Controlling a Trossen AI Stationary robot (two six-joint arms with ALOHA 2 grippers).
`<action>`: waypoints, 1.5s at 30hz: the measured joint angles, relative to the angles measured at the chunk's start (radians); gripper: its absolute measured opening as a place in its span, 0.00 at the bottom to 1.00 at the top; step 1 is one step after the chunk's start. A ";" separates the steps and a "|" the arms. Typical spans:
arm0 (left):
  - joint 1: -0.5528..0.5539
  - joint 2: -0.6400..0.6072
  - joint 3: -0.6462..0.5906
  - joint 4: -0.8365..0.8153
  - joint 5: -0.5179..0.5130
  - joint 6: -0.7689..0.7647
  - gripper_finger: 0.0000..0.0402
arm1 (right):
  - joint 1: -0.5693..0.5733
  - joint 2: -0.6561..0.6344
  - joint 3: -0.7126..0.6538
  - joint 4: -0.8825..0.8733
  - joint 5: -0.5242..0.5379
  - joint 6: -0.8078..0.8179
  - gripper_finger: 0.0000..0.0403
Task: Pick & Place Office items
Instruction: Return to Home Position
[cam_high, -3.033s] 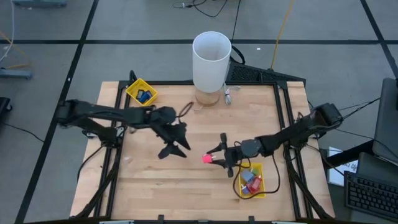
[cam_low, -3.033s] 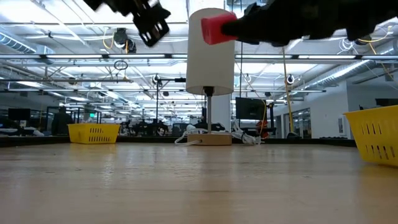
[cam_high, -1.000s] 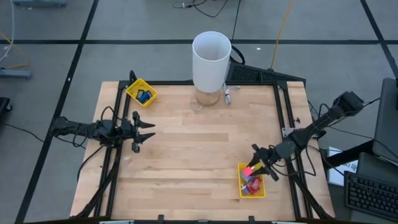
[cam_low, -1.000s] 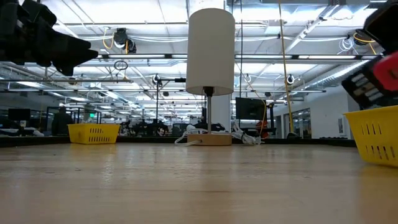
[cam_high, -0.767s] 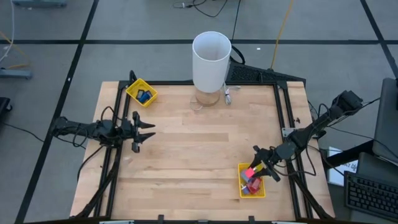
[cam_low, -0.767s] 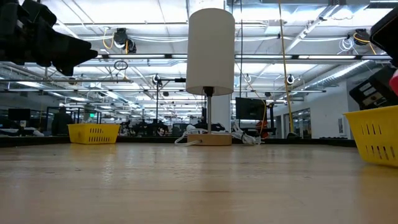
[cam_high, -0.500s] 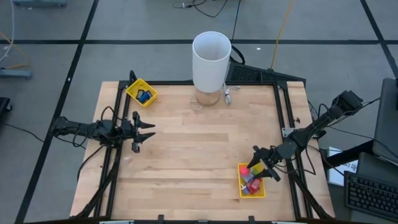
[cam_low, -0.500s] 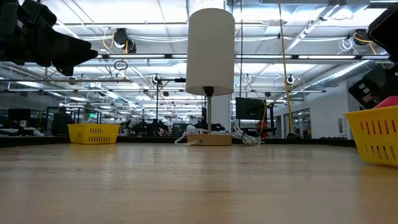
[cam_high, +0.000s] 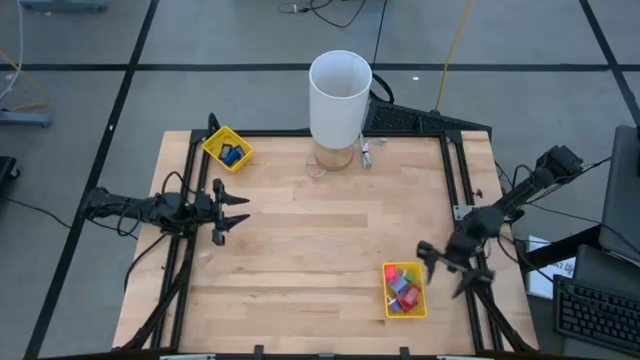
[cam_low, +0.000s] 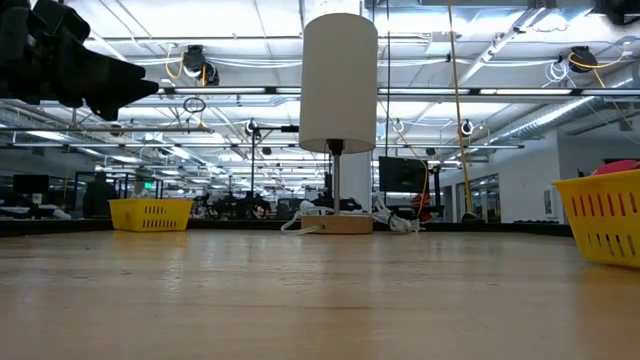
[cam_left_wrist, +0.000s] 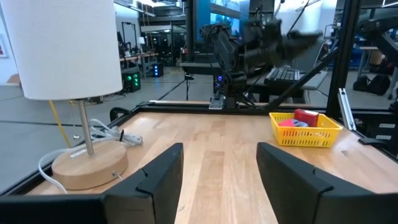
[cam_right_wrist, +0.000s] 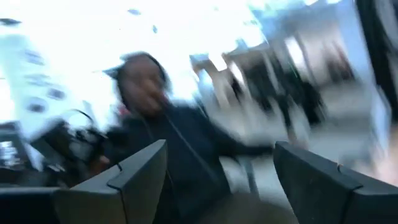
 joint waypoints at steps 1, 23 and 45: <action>0.000 0.000 0.000 0.000 0.000 -0.003 0.52 | 0.000 -0.017 0.000 0.056 -0.021 -0.021 0.69; 0.000 0.000 0.000 0.000 0.000 -0.002 0.45 | -0.268 -0.442 0.000 -0.001 0.580 -0.385 0.70; 0.000 0.000 0.000 0.000 0.000 -0.003 0.44 | -0.557 -0.712 0.000 -0.267 1.290 -0.808 0.70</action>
